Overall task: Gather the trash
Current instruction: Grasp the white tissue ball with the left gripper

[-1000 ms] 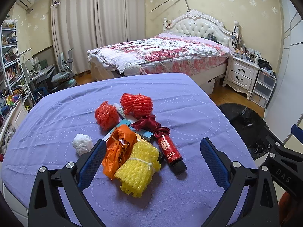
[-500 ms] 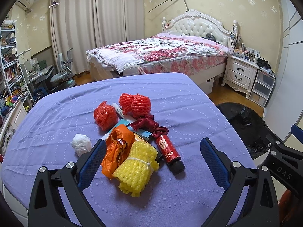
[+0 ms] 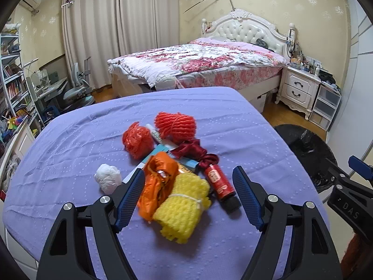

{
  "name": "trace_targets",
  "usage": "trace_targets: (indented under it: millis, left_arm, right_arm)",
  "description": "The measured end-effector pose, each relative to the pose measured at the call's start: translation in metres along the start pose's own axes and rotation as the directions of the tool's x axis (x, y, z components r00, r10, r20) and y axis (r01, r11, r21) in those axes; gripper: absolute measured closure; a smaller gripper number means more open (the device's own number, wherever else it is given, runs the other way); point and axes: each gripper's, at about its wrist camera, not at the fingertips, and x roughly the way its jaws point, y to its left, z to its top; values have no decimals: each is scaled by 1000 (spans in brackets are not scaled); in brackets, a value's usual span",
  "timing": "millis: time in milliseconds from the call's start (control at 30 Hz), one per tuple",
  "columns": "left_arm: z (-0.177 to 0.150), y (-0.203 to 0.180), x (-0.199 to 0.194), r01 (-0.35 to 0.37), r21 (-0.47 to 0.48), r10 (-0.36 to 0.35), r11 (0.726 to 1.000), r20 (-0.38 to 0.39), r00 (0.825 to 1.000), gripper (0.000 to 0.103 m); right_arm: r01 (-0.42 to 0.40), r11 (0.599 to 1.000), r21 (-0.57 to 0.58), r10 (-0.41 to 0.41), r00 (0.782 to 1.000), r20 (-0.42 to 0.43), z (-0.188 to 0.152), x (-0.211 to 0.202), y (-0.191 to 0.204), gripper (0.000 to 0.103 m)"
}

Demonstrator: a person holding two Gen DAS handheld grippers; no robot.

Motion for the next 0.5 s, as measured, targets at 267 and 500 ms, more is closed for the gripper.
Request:
trace_targets:
  millis: [267,500]
  left_arm:
    - [-2,43,6,-58,-39,57,998,-23,998,28]
    - [-9,82,13,-95,-74,91,993,-58,994,28]
  right_arm:
    - [-56,998,-34,55,998,-34,-4,6,18,29]
    - [-125,989,-80,120,991,-63,-4,11,44,35]
